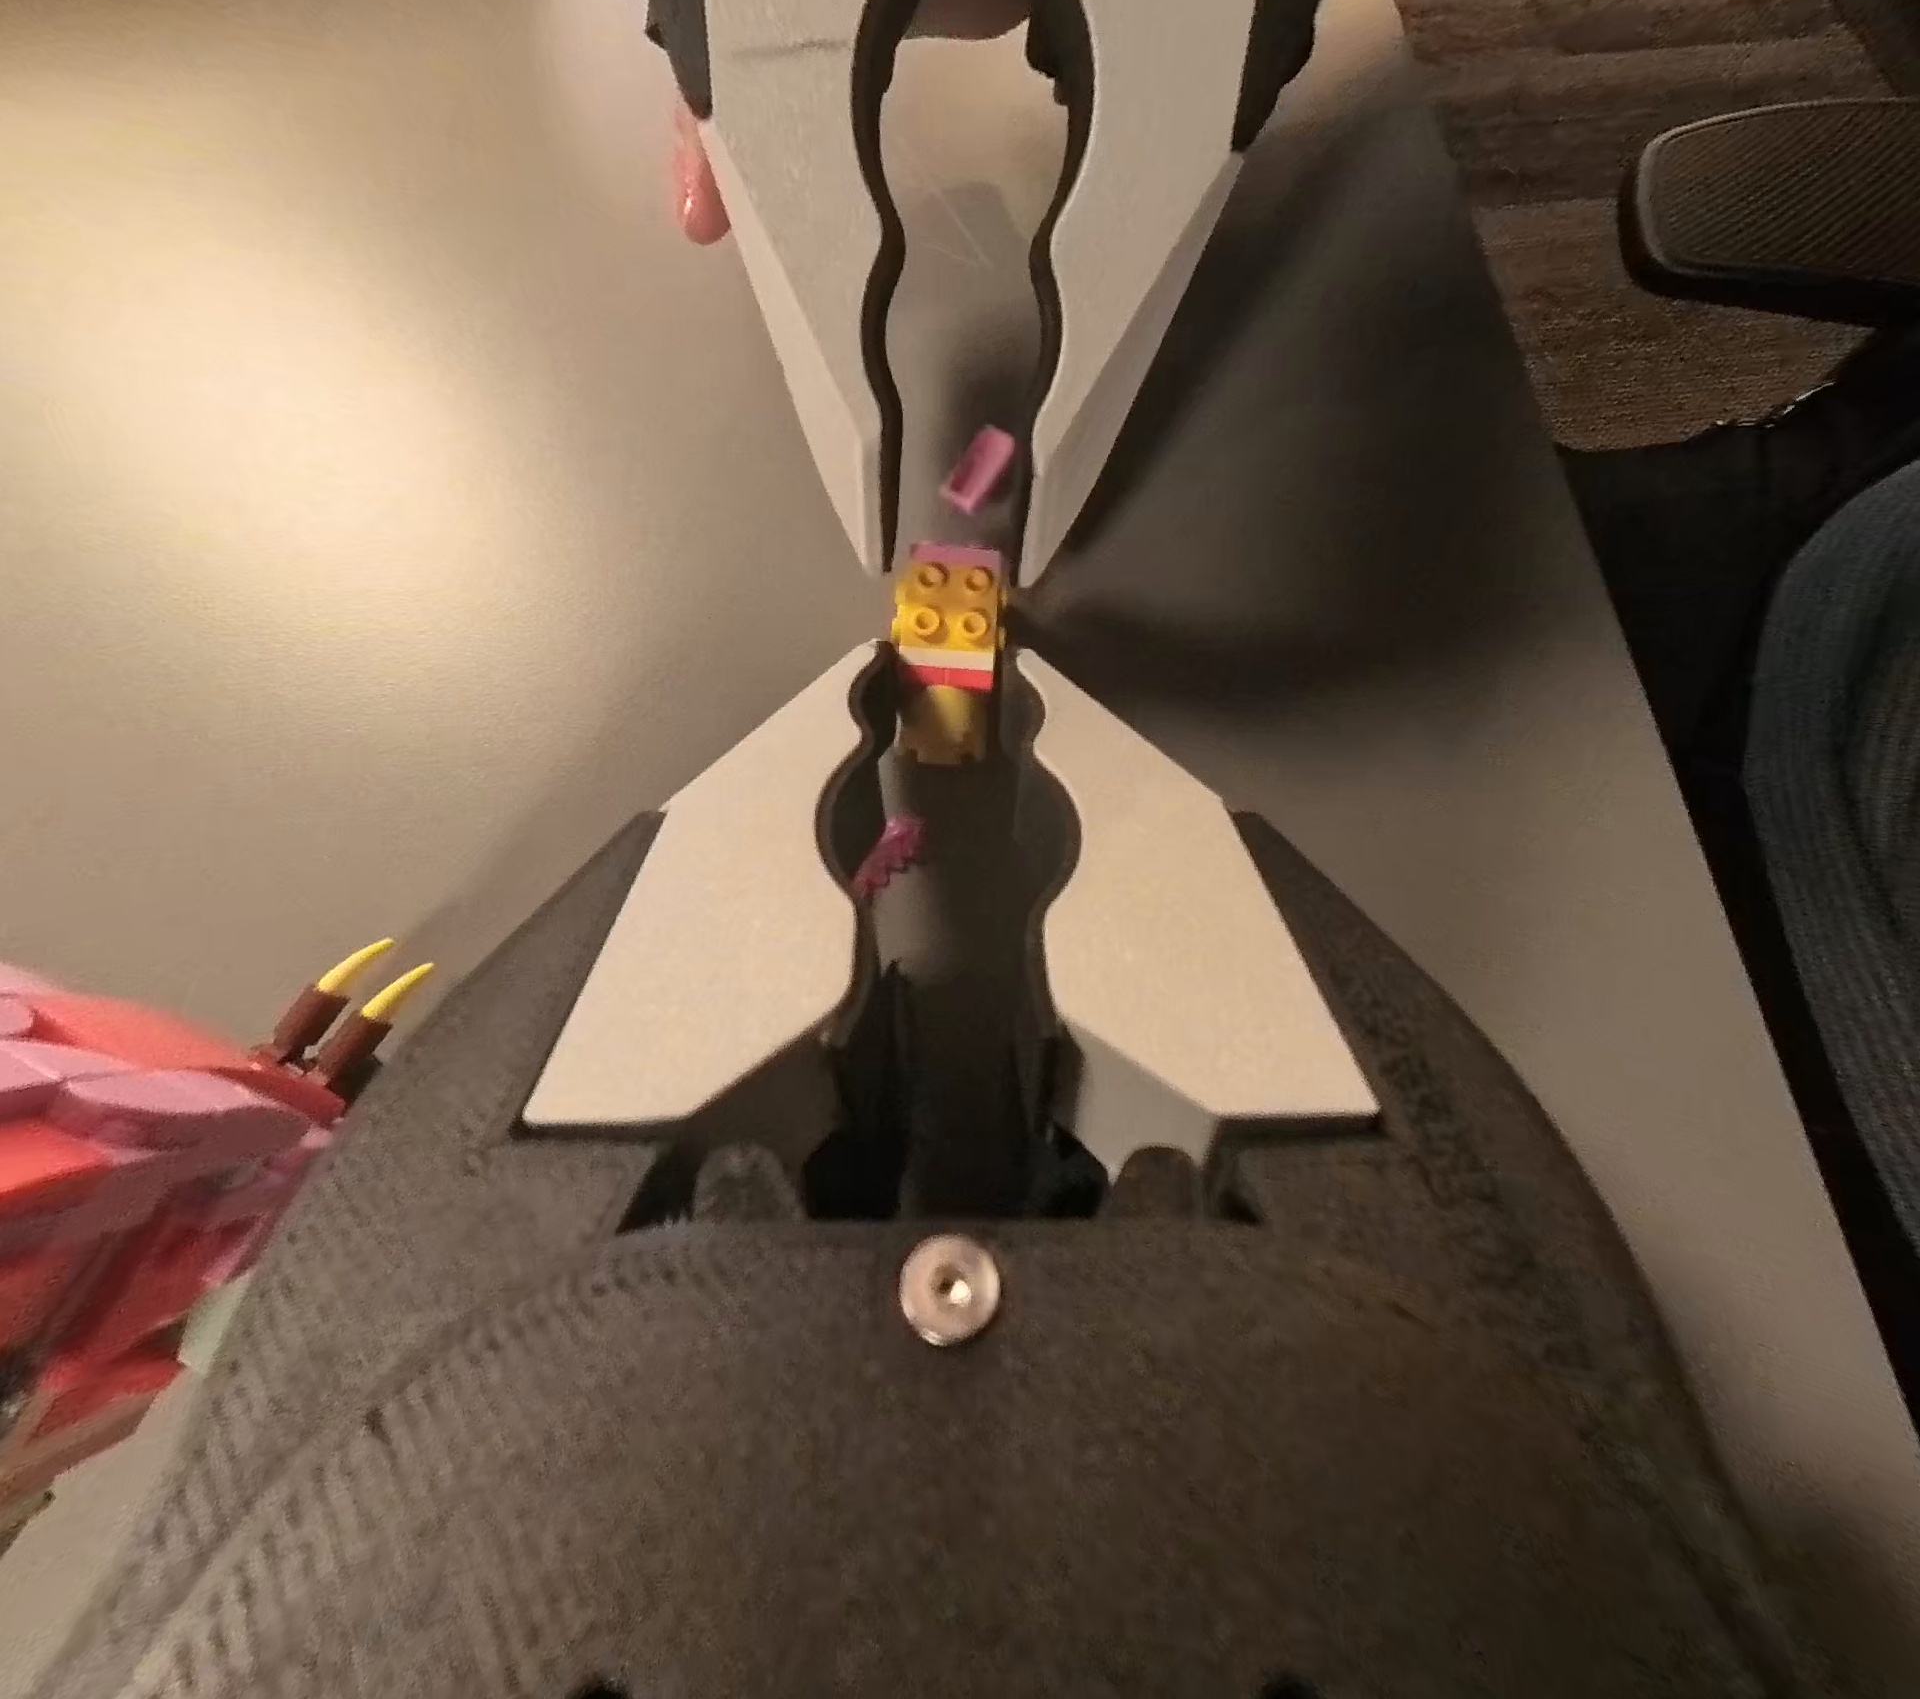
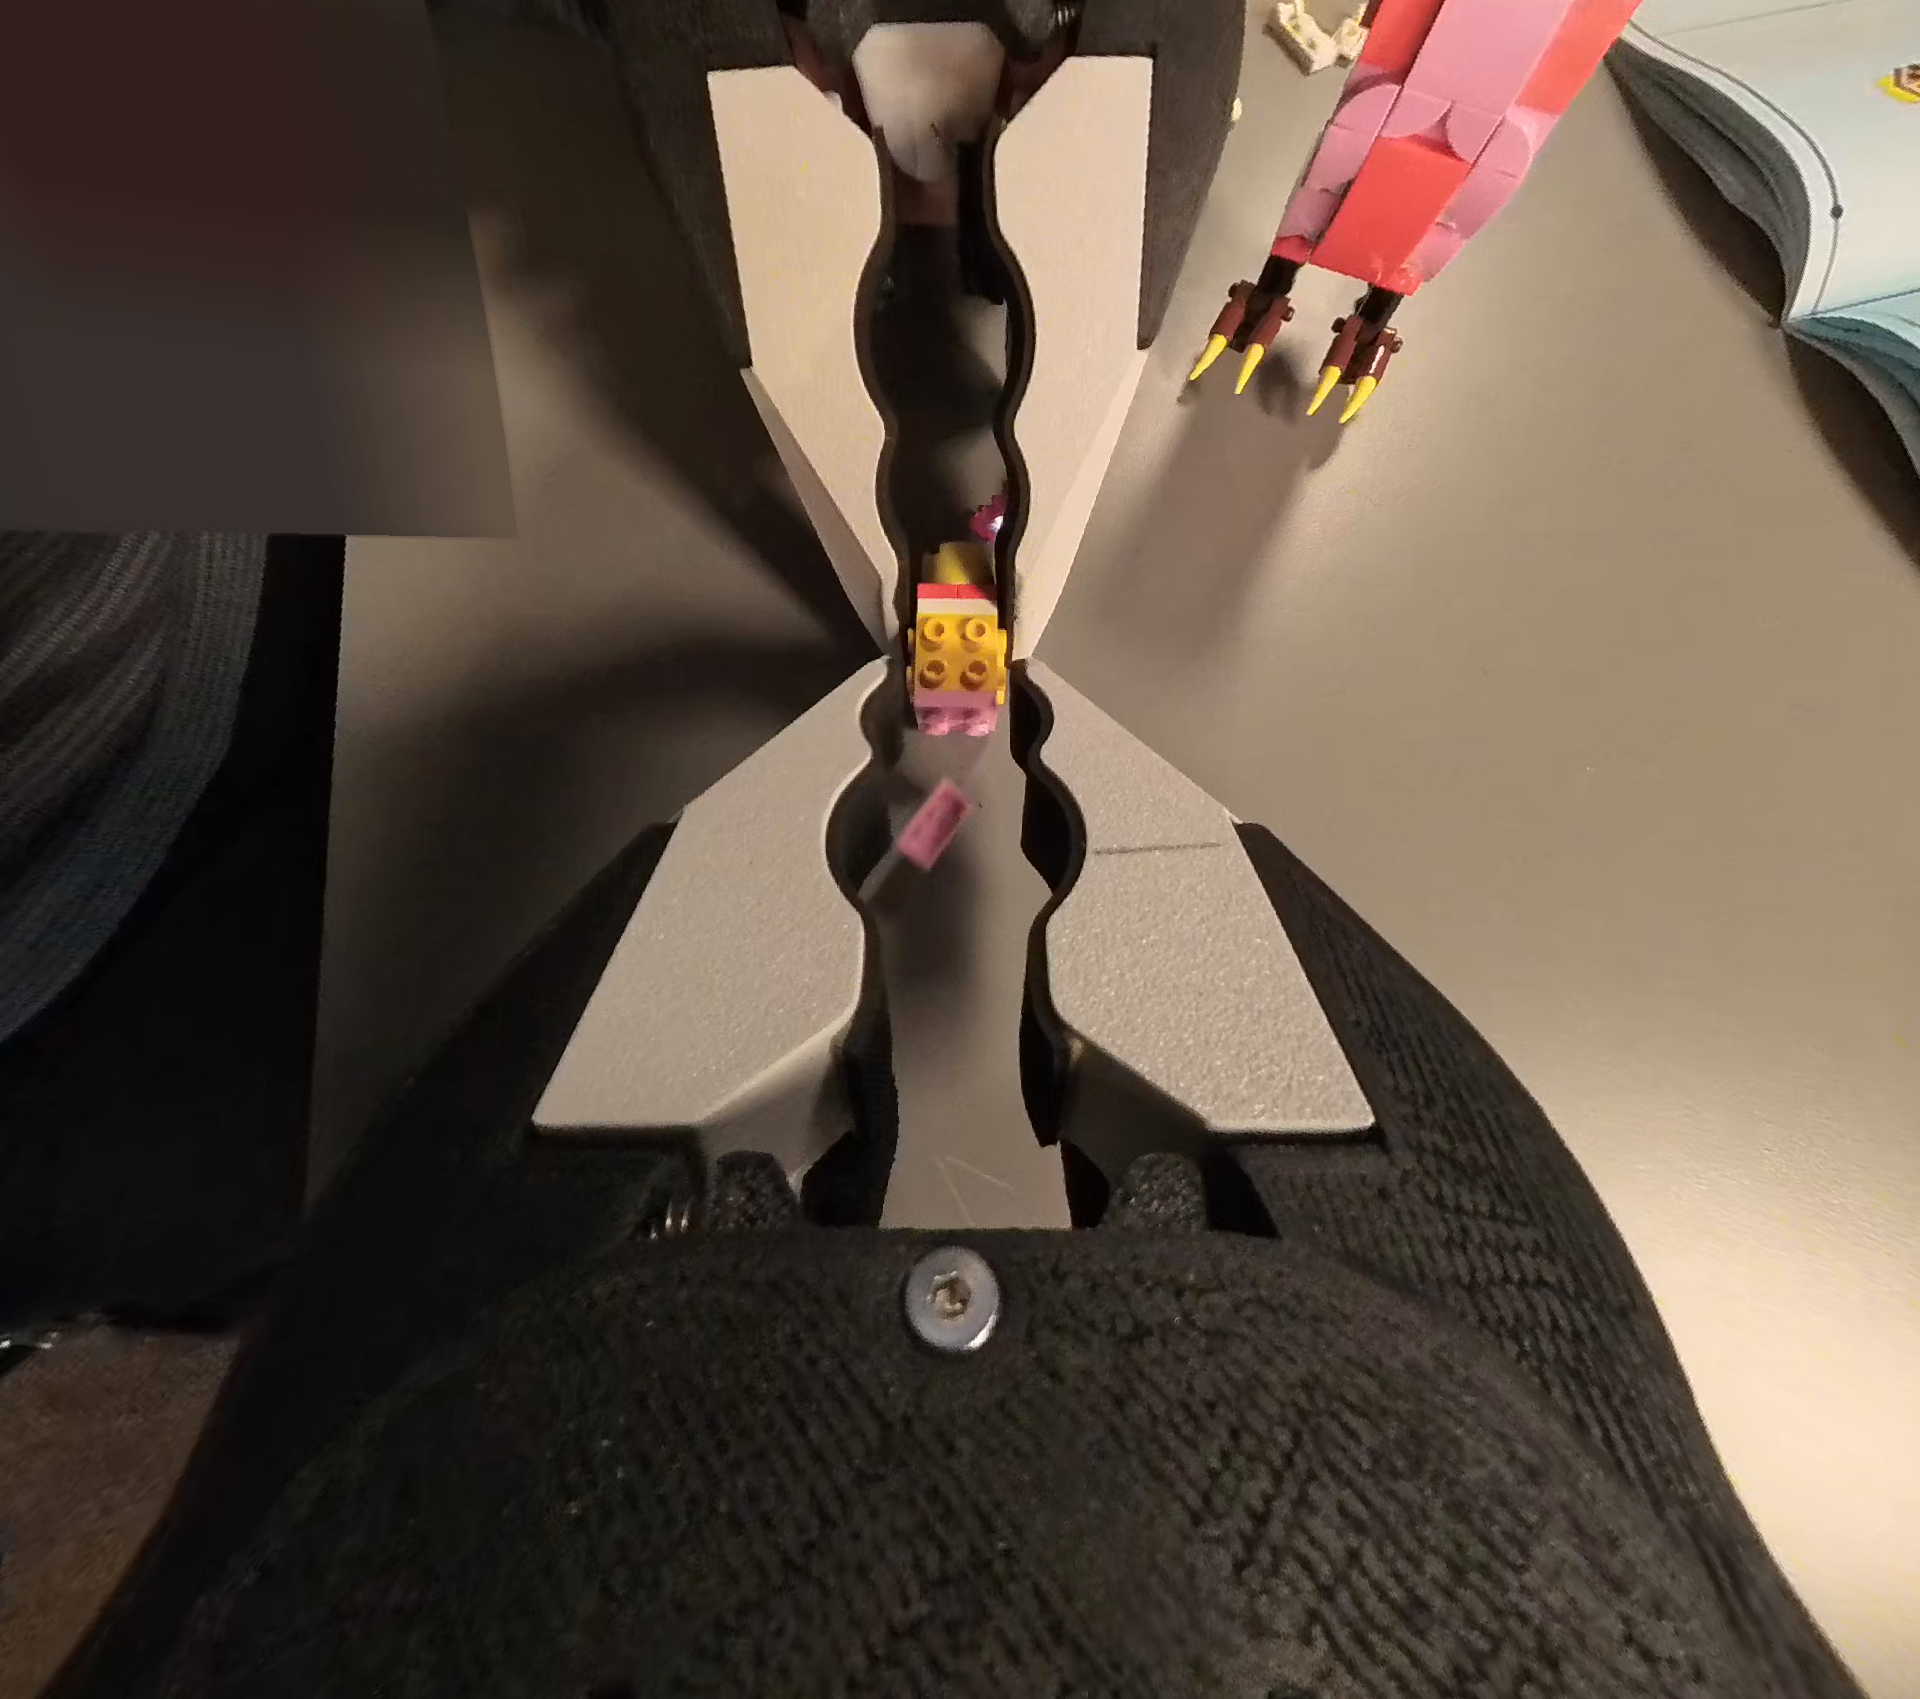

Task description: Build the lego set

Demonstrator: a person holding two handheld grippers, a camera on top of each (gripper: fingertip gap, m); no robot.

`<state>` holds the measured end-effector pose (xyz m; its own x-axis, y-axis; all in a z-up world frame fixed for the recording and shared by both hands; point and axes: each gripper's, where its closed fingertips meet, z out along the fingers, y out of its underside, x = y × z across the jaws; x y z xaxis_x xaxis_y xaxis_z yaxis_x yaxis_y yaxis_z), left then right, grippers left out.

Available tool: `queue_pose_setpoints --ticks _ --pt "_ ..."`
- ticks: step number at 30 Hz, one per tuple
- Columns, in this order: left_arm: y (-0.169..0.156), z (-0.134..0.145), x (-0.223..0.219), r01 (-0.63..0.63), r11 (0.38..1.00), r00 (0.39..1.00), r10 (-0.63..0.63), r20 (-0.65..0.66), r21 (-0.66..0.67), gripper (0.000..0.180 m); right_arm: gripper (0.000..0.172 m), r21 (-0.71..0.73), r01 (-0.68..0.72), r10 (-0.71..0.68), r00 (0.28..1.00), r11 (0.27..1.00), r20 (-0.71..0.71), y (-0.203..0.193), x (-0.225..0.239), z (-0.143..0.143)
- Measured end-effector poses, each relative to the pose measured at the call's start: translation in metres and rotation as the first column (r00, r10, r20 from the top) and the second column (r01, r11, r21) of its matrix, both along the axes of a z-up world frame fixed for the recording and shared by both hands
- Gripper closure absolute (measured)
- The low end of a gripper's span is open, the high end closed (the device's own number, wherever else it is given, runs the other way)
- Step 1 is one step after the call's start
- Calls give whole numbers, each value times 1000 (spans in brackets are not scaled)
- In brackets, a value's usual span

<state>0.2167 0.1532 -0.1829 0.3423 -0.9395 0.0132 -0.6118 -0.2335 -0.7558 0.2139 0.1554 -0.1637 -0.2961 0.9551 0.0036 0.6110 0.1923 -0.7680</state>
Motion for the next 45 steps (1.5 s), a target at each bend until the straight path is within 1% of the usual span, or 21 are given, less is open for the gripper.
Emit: queue_pose_setpoints --ticks 4,7,11,15,17,23,27,28,30,32,34,35,37,38,39,40,41,42,43,44,45 --pt "0 0 0 -2 1000 1000 2 0 1 163 151 0 41 -41 999 999 9 6 5 2" --pt "1 0 -1 -9 1000 1000 9 0 0 162 147 -14 151 -150 988 988 17 14 18 4" --pt "1 0 -1 -9 1000 1000 9 -1 2 163 143 -20 265 -264 964 964 44 13 42 -5" --pt "1 0 -1 -11 1000 1000 11 -1 1 163 143 -58 275 -276 961 960 -4 4 43 -7" --pt "1 0 -1 -12 1000 1000 12 0 -2 163 144 -67 273 -273 962 960 1 3 40 -10" --pt "1 0 -1 -16 1000 1000 16 -1 -1 162 155 -86 354 -349 934 931 73 5 34 -17" --pt "1 0 -1 -18 1000 1000 18 -1 -1 162 156 -115 430 -422 902 896 87 4 33 -16" --pt "1 0 -1 -19 1000 1000 19 -1 -1 162 158 -117 443 -435 896 889 90 4 32 -17" --pt "1 0 -1 -20 1000 1000 20 -1 0 162 166 -77 461 -454 886 884 96 5 33 -17" --pt "1 0 -1 -21 1000 1000 21 -1 0 162 167 -18 465 -461 881 885 107 6 33 -18" --pt "1 0 -1 -22 1000 1000 22 -1 0 162 167 70 436 -442 890 897 112 6 33 -18" --pt "1 0 -1 -22 1000 1000 22 -1 0 162 167 140 413 -428 897 900 110 9 35 -18" --pt "1 0 -1 -23 1000 1000 23 -1 1 162 167 355 334 -391 915 873 101 21 41 -15" --pt "1 0 -1 -23 1000 1000 23 -1 1 162 167 493 260 -351 931 830 101 27 44 -12" --pt "1 0 -1 -23 1000 1000 23 -2 1 162 167 639 161 -302 946 752 118 34 48 -9" --pt "1 0 -1 -23 1000 1000 23 -2 1 162 167 775 29 -238 958 632 158 40 51 -5" --pt "1 0 -1 -23 1000 1000 23 -2 1 162 167 878 -115 -171 961 465 216 45 53 -1" --pt "1 0 -1 -23 1000 1000 23 -2 2 162 167 929 -250 -115 950 272 290 48 54 2" --pt "1 0 -1 -23 1000 1000 23 -2 2 162 167 925 -369 -66 924 95 376 49 55 2" --pt "1 0 -1 -23 1000 1000 23 -2 3 162 167 887 -460 -17 888 -47 459 46 55 -1" --pt "1 0 -1 -23 1000 1000 23 -2 3 162 167 841 -520 33 847 -151 530 41 57 -7"
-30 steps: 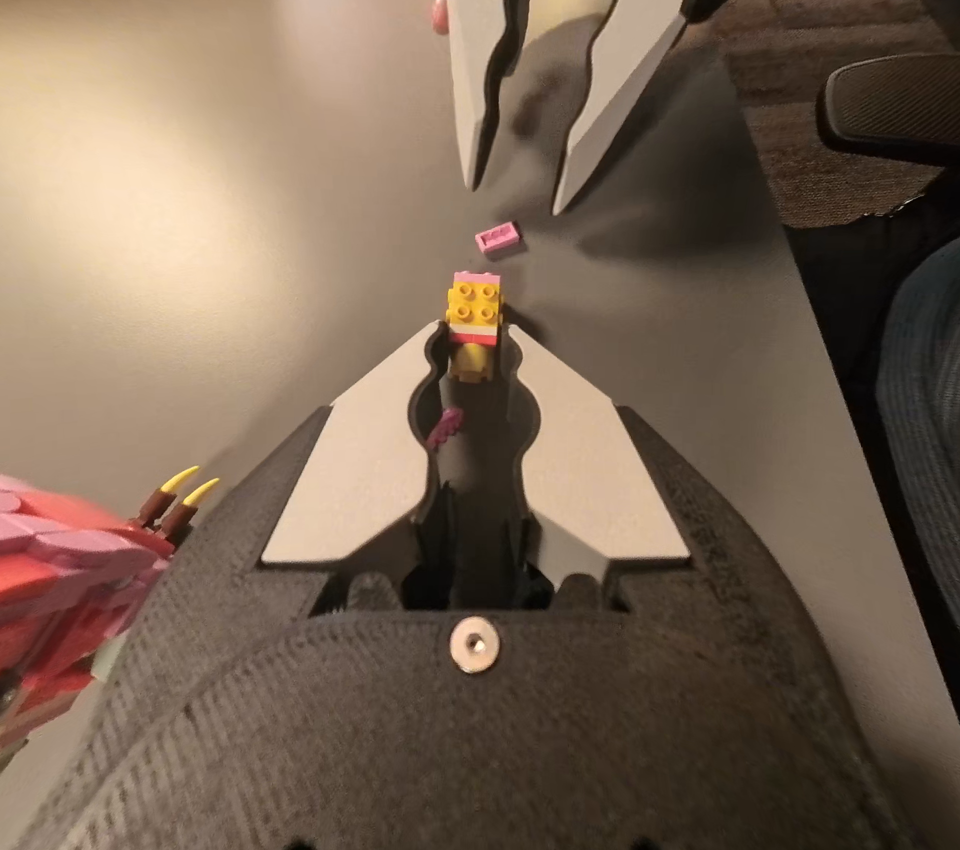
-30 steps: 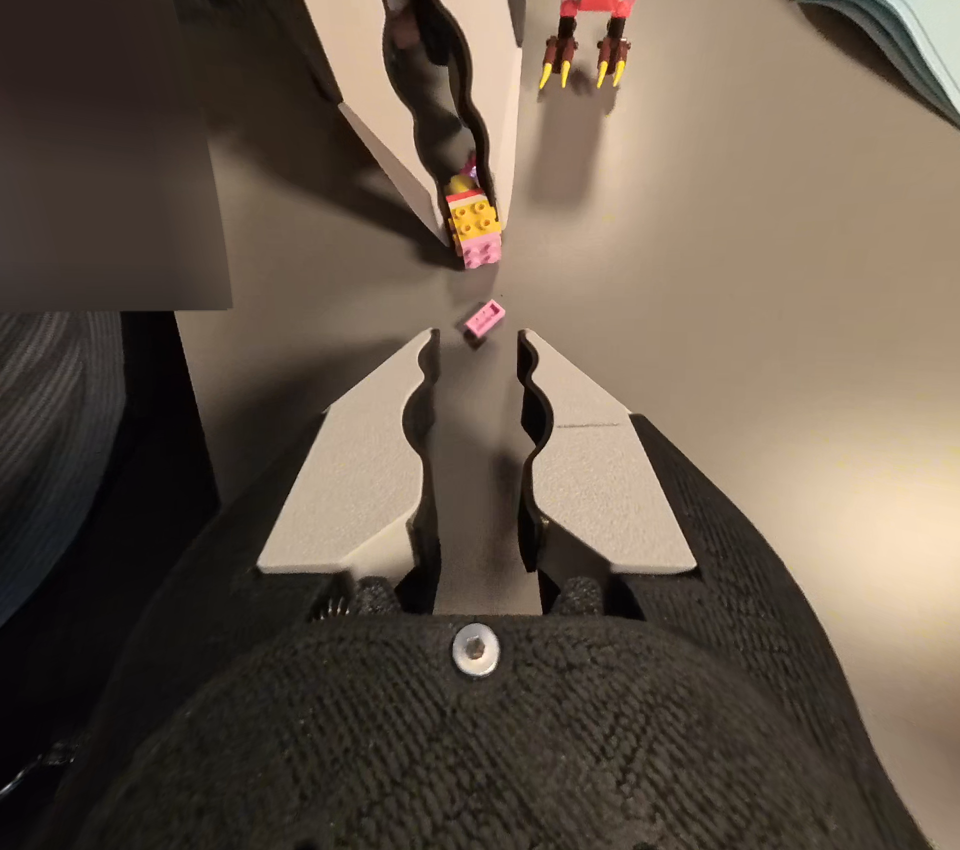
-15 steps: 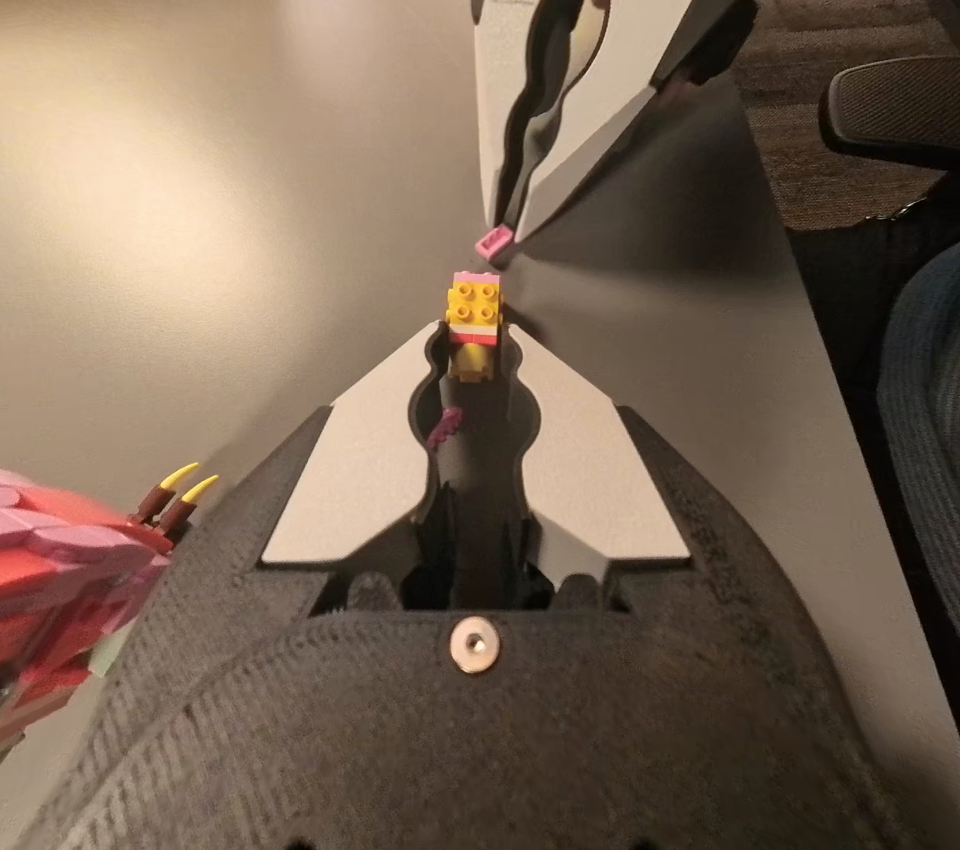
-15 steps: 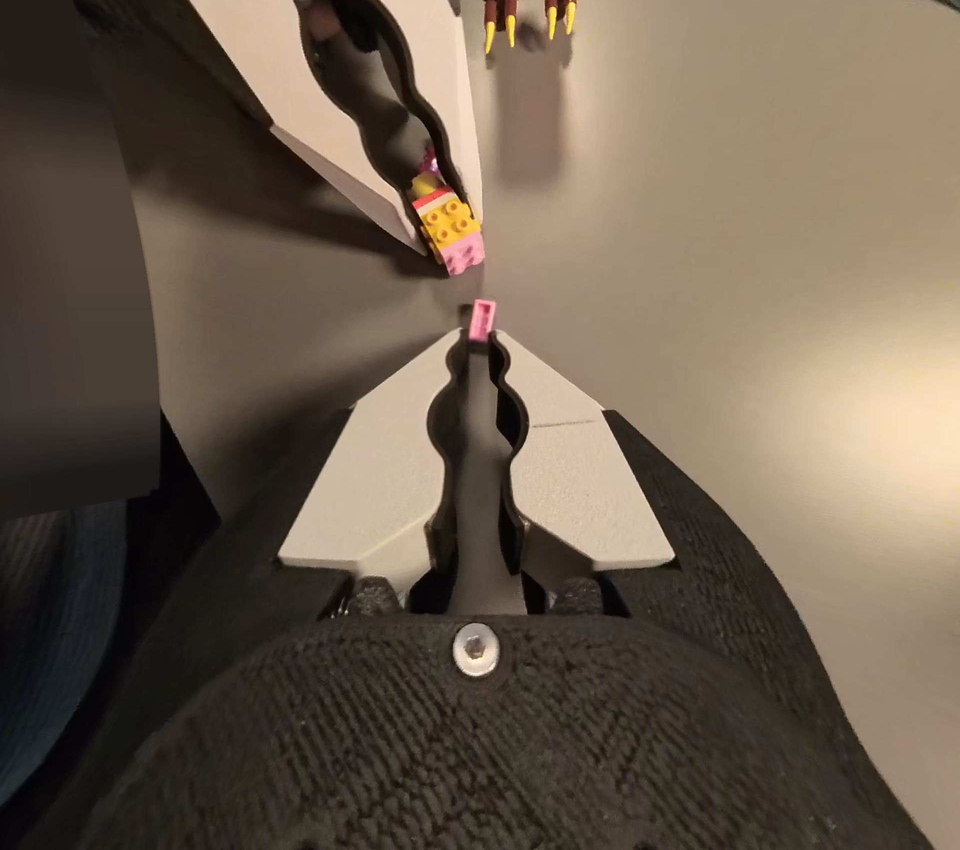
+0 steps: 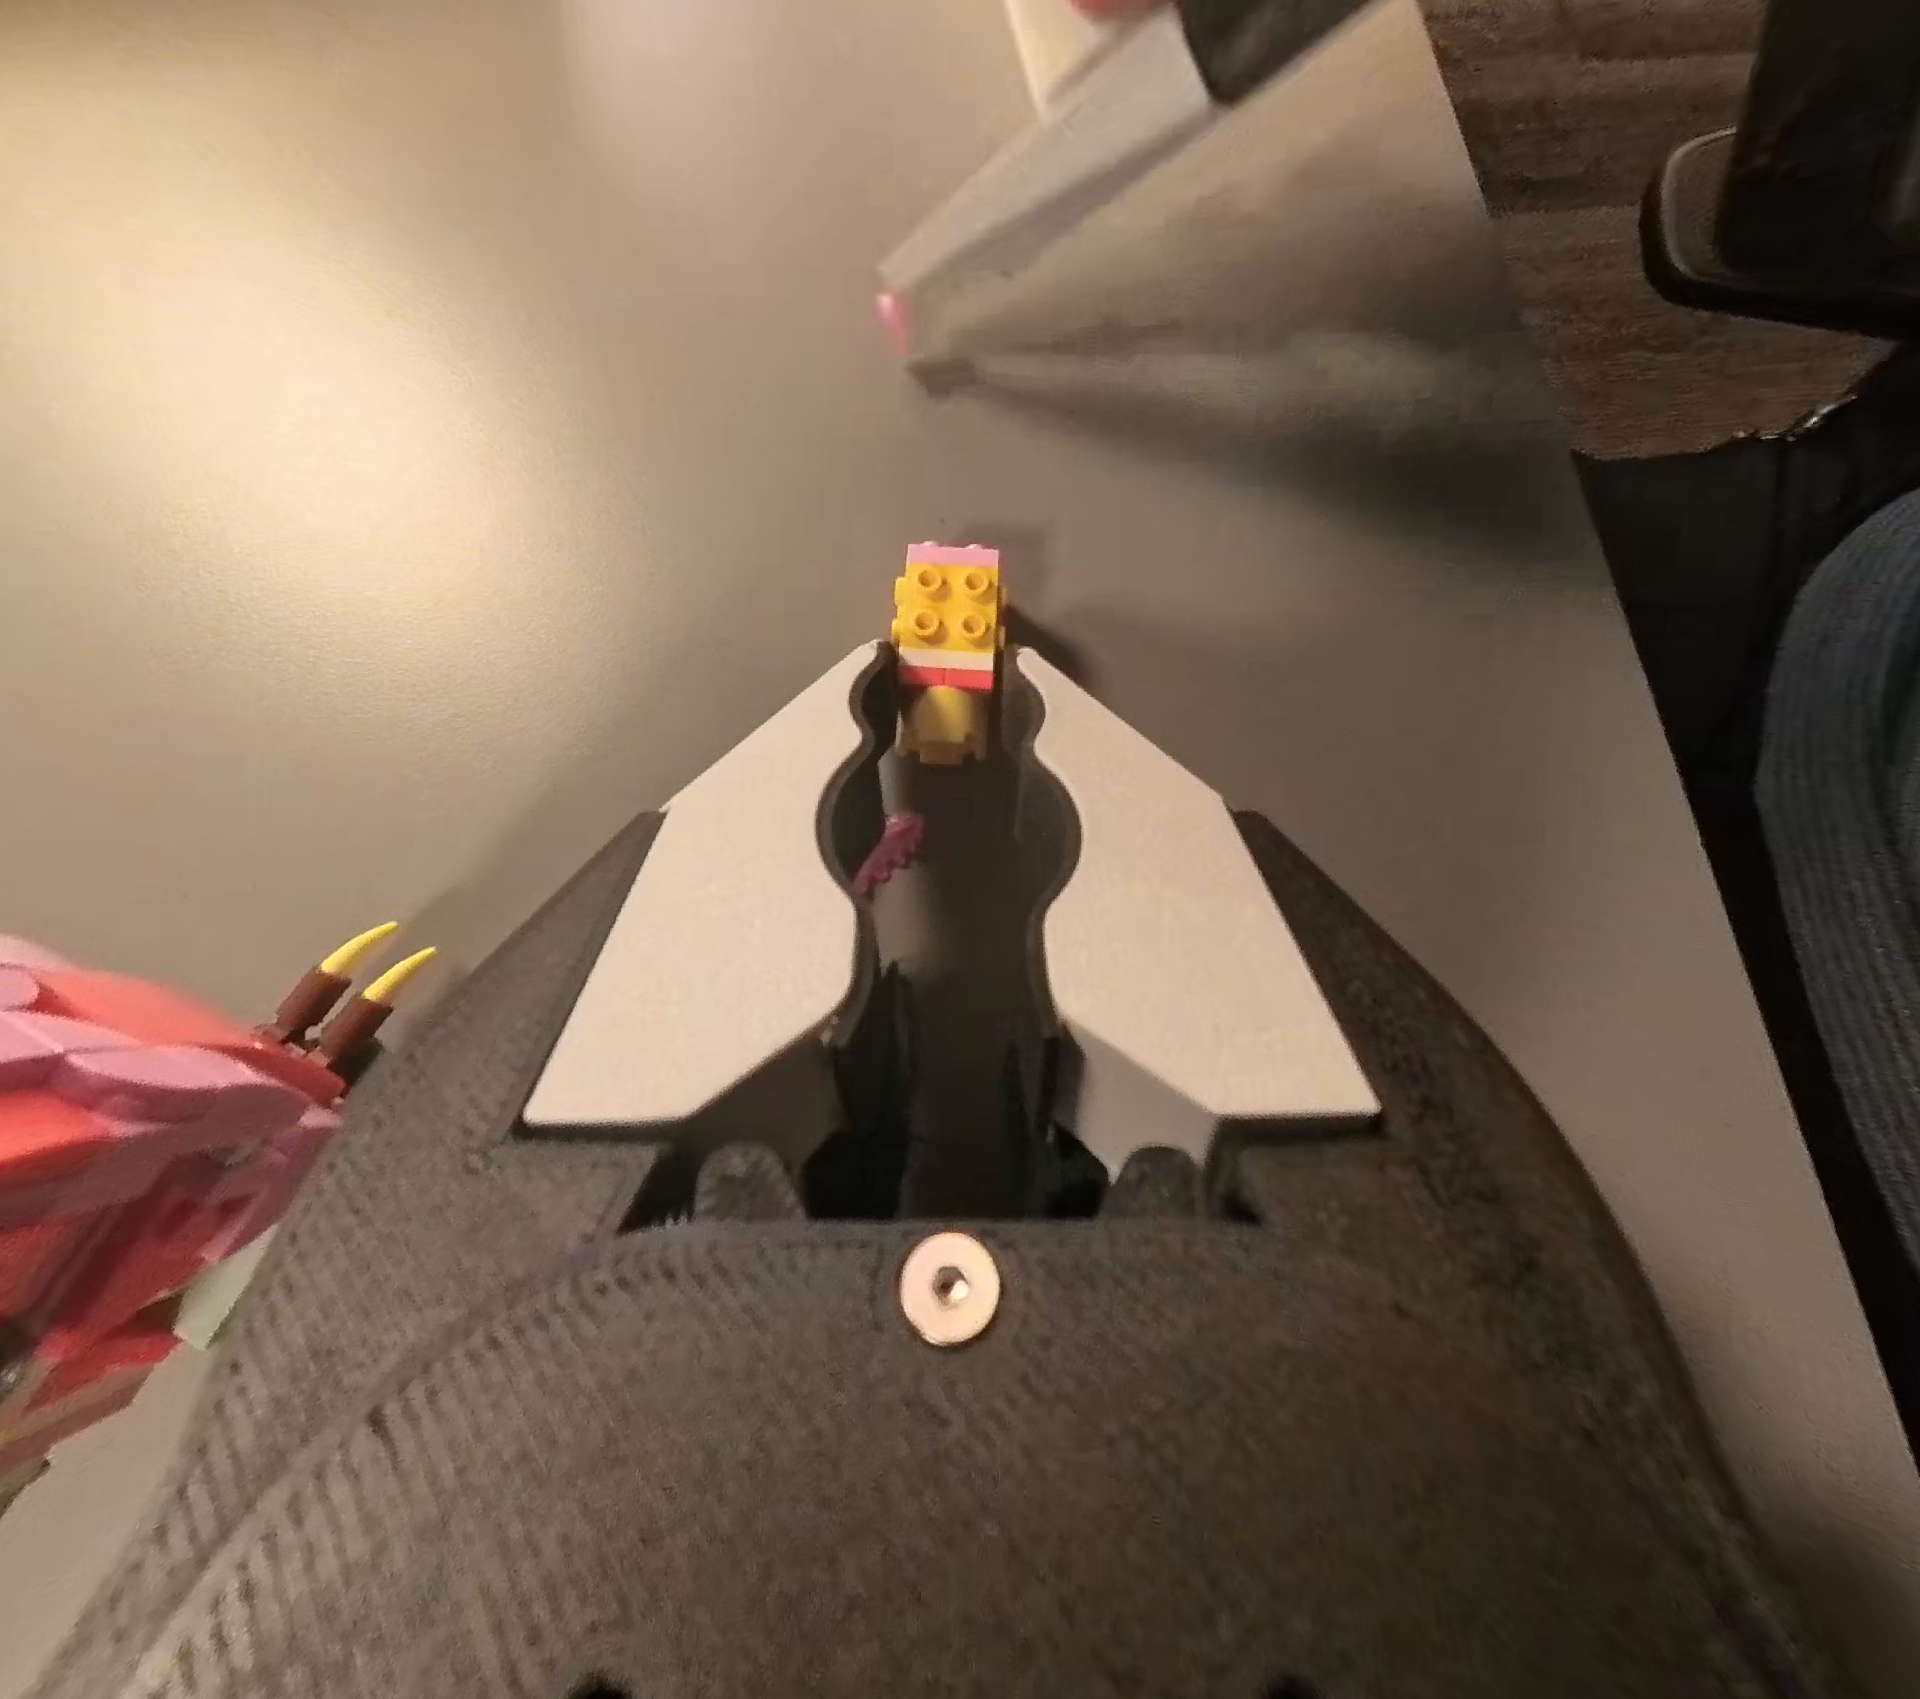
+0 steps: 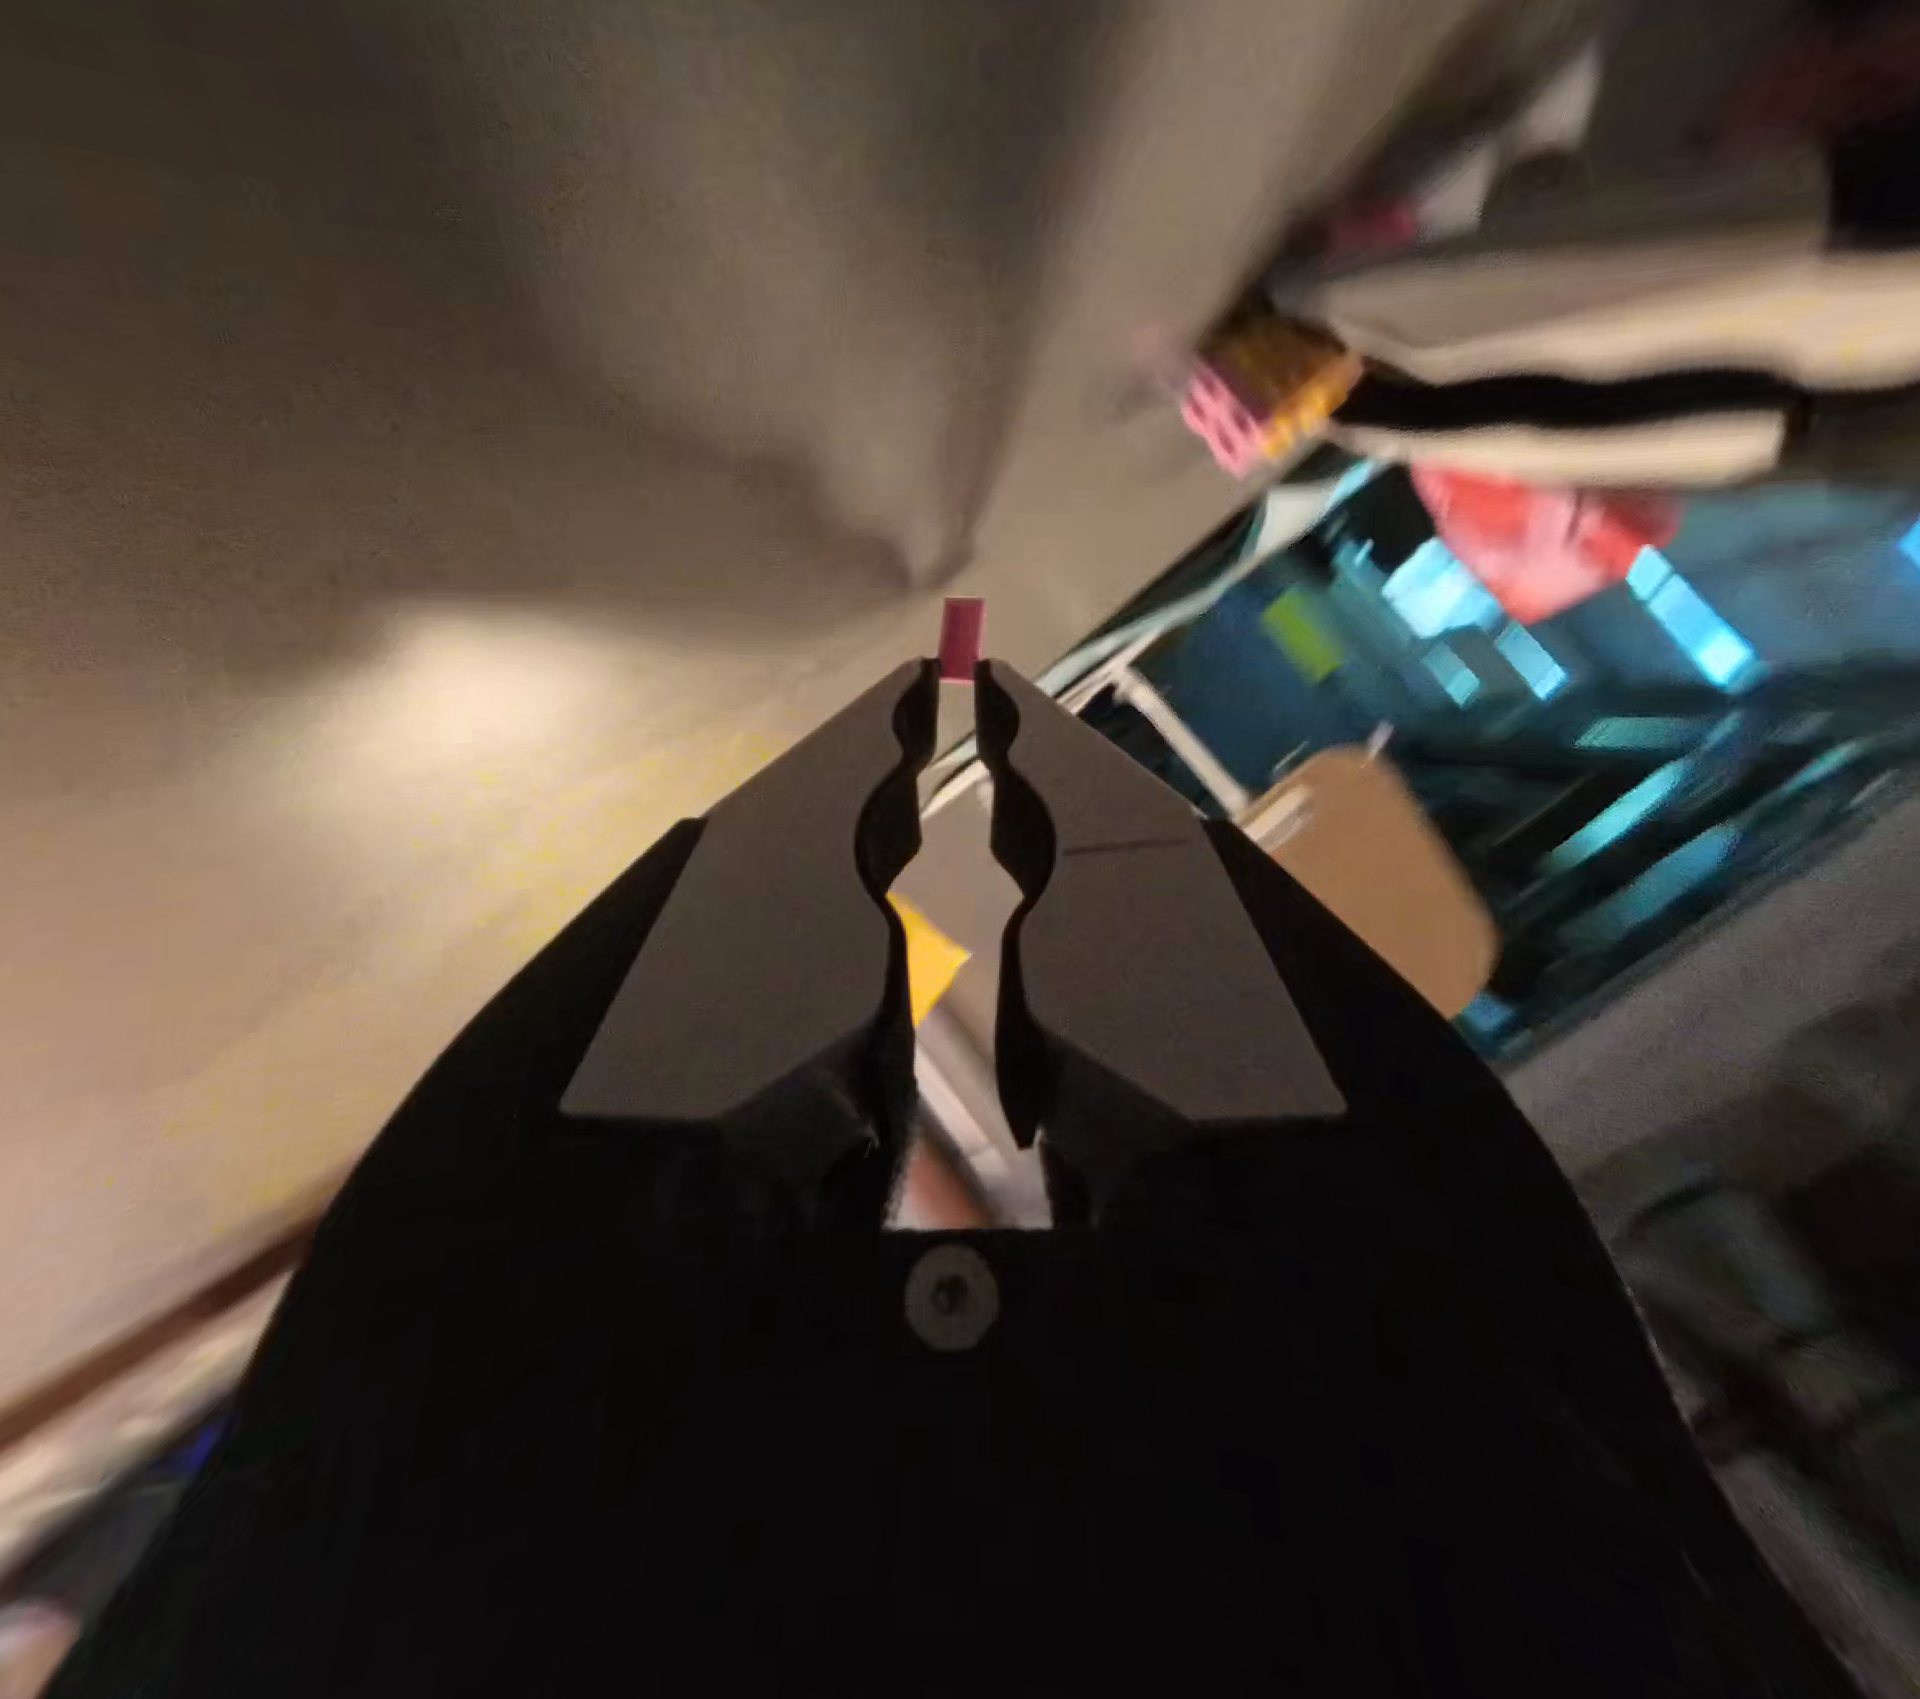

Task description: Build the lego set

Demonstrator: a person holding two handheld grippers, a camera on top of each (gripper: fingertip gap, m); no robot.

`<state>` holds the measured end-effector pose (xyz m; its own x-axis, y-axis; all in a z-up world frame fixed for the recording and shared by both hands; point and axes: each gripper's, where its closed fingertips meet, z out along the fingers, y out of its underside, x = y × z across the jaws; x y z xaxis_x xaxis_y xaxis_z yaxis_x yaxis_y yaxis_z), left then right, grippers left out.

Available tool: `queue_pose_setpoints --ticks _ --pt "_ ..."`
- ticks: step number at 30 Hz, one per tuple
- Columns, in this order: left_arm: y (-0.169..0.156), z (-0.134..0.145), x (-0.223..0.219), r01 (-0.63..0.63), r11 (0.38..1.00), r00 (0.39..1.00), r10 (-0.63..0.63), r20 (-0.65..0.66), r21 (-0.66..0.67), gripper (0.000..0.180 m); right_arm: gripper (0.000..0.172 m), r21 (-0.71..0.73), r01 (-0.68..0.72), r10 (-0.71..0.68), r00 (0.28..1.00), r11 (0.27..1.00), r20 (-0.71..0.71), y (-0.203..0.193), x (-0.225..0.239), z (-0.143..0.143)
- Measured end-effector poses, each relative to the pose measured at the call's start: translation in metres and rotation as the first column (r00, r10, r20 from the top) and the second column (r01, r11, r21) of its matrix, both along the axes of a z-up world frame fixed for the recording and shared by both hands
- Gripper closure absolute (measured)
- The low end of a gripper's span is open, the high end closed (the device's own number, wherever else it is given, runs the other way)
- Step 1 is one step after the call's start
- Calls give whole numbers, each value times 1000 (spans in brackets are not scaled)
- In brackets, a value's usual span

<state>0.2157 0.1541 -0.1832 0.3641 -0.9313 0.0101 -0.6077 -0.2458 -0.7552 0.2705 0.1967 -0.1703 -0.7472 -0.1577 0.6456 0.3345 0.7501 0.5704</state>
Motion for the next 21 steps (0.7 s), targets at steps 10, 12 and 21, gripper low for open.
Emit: queue_pose_setpoints --ticks 10,12,21 --pt "0 0 0 1 1000 1000 -1 1 -3 162 151 -169 -229 256 954 959 156 -37 16 -8" --pt "0 0 0 1 1000 1000 -1 1 -4 162 139 -392 -44 75 995 919 64 -40 17 -2" --pt "-1 0 0 2 1000 1000 -2 2 -7 162 156 -950 306 -607 743 -68 283 -43 15 0"
